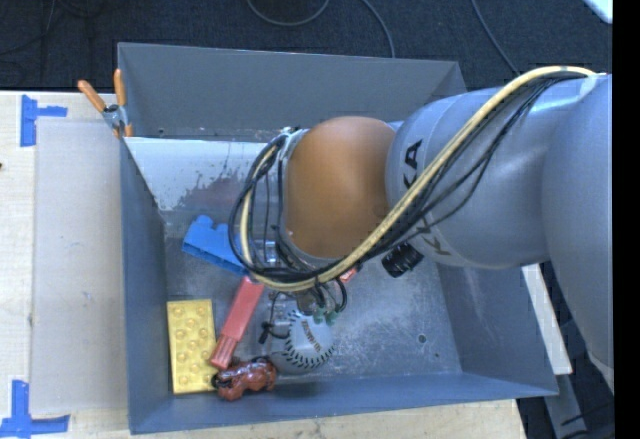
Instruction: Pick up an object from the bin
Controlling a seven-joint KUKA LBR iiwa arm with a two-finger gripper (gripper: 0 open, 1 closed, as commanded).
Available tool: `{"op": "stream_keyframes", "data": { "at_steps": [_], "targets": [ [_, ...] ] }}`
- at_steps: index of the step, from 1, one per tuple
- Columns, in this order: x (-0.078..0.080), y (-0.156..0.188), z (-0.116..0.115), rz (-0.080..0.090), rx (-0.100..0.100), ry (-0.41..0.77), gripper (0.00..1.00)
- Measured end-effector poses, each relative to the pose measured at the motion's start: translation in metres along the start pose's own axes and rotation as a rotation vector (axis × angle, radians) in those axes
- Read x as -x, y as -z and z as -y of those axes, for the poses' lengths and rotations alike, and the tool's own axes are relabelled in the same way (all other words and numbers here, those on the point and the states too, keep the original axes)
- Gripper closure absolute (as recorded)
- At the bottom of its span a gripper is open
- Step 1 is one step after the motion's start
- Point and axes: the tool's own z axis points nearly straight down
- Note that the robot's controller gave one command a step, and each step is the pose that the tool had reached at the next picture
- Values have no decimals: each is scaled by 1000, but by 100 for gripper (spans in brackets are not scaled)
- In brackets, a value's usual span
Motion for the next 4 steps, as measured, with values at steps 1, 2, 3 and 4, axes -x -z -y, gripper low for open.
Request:
{"op": "stream_keyframes", "data": {
  "at_steps": [1, 2, 3, 4],
  "targets": [
    [2, 4, 1, 7, 1, -4, 0],
    [11, -22, -11, 7, 1, 47, 0],
    [33, -48, -21, 7, 1, 206, 0],
    [38, -93, -34, 6, 1, 434, 100]
  ]
}}
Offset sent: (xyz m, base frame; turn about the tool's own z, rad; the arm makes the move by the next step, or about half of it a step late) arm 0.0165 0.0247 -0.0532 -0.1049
